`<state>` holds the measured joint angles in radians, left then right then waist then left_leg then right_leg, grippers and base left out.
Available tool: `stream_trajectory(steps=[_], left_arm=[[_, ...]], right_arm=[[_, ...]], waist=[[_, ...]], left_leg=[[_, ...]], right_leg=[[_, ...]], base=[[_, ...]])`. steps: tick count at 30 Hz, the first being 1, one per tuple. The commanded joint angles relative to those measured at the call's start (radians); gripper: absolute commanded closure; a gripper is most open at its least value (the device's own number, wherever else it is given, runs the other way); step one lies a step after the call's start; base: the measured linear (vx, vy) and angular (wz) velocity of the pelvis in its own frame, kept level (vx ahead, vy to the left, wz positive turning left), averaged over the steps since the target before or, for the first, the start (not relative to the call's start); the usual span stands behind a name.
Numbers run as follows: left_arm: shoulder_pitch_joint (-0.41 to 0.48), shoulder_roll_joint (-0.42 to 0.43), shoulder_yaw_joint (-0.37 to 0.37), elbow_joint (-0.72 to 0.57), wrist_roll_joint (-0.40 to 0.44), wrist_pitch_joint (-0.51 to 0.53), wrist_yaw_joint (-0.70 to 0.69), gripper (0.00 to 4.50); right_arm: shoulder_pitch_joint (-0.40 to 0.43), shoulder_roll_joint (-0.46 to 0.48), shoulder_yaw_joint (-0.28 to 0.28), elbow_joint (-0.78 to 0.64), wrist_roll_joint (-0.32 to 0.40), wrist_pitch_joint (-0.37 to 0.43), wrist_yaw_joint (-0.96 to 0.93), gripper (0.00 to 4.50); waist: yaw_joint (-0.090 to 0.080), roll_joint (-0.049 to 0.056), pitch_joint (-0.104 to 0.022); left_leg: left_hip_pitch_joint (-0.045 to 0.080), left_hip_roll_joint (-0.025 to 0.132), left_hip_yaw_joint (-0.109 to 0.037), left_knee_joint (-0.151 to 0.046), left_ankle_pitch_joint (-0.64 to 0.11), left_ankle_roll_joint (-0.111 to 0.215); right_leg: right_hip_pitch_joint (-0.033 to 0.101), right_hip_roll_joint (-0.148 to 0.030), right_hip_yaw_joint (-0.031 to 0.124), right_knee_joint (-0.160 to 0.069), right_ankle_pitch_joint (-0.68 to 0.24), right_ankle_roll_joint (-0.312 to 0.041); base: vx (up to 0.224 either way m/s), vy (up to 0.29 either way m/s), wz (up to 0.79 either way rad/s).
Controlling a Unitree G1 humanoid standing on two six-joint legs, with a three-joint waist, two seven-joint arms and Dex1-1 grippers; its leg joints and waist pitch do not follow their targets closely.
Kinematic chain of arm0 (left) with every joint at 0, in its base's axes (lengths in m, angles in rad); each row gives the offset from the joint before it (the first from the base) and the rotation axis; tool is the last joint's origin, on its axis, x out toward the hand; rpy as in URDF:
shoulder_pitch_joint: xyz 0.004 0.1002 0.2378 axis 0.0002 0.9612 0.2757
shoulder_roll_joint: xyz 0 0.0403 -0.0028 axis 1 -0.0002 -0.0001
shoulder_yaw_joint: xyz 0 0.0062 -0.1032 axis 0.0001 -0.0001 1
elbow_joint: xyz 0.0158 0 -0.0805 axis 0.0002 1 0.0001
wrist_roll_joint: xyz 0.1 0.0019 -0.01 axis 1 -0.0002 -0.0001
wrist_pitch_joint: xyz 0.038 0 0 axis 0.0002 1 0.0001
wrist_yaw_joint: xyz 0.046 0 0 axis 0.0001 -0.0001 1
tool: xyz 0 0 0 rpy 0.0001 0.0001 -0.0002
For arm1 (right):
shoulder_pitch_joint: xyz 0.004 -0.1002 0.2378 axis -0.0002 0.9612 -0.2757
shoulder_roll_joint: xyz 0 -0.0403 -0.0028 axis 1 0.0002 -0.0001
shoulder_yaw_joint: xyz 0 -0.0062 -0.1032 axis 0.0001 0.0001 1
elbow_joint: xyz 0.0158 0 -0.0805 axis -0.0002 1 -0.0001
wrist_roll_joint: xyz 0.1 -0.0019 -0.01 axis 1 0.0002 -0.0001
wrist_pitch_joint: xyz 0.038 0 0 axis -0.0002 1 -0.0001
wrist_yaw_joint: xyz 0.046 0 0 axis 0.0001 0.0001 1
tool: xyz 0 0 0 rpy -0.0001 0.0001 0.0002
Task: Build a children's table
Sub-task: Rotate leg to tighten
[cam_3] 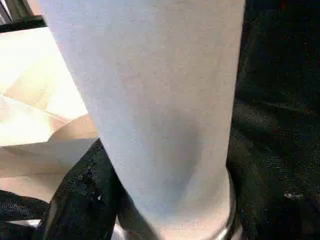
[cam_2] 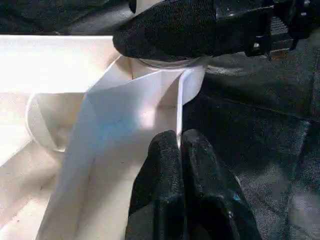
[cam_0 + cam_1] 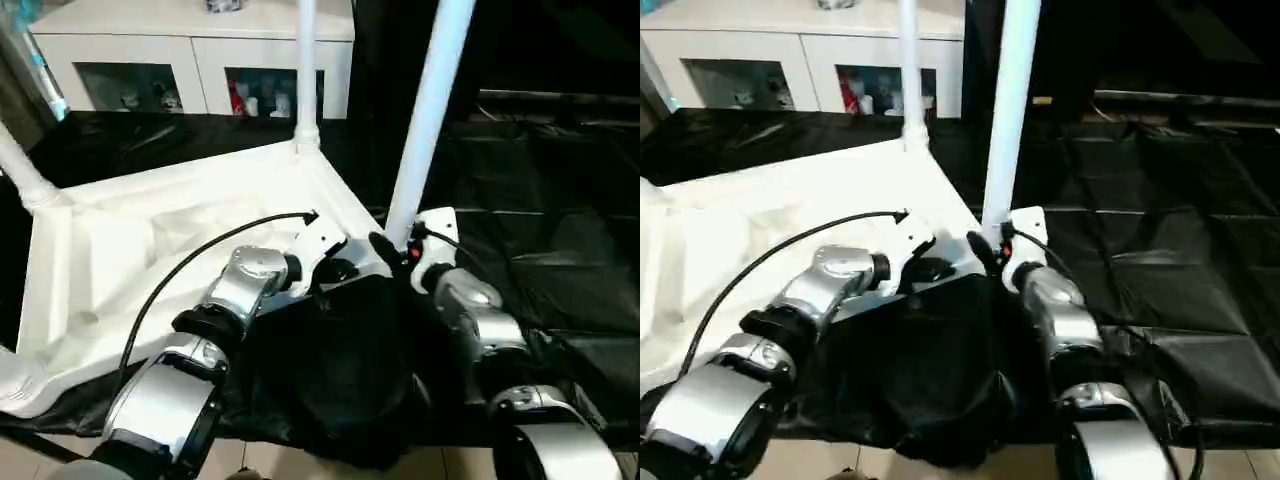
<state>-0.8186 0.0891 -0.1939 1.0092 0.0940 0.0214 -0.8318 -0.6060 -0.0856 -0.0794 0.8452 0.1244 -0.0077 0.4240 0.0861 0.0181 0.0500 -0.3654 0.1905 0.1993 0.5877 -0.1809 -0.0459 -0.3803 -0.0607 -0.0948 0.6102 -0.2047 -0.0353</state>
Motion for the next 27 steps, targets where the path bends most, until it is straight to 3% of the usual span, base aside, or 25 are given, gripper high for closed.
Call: stream_trajectory(steps=[1,4,6,11,20,27], left_arm=[[-0.026,-0.036,-0.010,-0.005,-0.008,-0.033,0.008,4.50],[-0.012,-0.009,-0.025,-0.020,-0.009,-0.058,-0.052,4.50],[0.000,0.012,-0.029,-0.030,-0.012,-0.063,-0.091,4.50],[0.040,0.071,-0.034,-0.078,-0.032,-0.096,-0.241,4.50],[0.091,0.142,-0.045,-0.159,-0.075,-0.069,-0.456,4.50],[0.113,0.157,-0.051,-0.193,-0.074,-0.057,-0.494,4.50]], right_arm=[[0.019,0.080,0.080,0.024,-0.002,0.027,0.123,1.21],[0.019,0.045,0.097,0.002,-0.006,0.028,0.200,0.96],[0.030,0.014,0.119,-0.029,0.001,0.035,0.290,0.96],[0.077,-0.089,0.174,-0.119,0.020,0.050,0.509,0.96],[0.111,-0.200,0.191,-0.201,0.053,0.083,0.747,0.96],[0.115,-0.204,0.204,-0.209,0.054,0.098,0.786,1.66]], waist=[[-0.004,-0.006,-0.056],[-0.003,-0.005,-0.057],[-0.001,-0.007,-0.060],[0.006,-0.010,-0.060],[0.010,-0.010,-0.058],[0.015,-0.012,-0.057]], left_leg=[[0.014,0.055,-0.031,-0.068,-0.195,0.052],[0.013,0.056,-0.032,-0.068,-0.196,0.055],[0.008,0.055,-0.030,-0.065,-0.169,0.075],[0.006,0.060,-0.028,-0.062,-0.152,0.097],[0.009,0.064,-0.028,-0.065,-0.173,0.081],[0.010,0.063,-0.027,-0.066,-0.166,0.073]], right_leg=[[0.040,-0.109,0.067,-0.095,-0.243,-0.179],[0.041,-0.110,0.067,-0.094,-0.238,-0.180],[0.045,-0.106,0.065,-0.086,-0.179,-0.188],[0.047,-0.108,0.064,-0.081,-0.155,-0.200],[0.040,-0.109,0.065,-0.085,-0.212,-0.202],[0.040,-0.108,0.065,-0.082,-0.198,-0.207]], base=[[0.000,0.000,0.00],[0.000,0.000,0.00],[0.000,0.000,0.00],[0.000,0.000,0.00],[0.000,0.000,0.00],[0.000,0.000,0.00]])
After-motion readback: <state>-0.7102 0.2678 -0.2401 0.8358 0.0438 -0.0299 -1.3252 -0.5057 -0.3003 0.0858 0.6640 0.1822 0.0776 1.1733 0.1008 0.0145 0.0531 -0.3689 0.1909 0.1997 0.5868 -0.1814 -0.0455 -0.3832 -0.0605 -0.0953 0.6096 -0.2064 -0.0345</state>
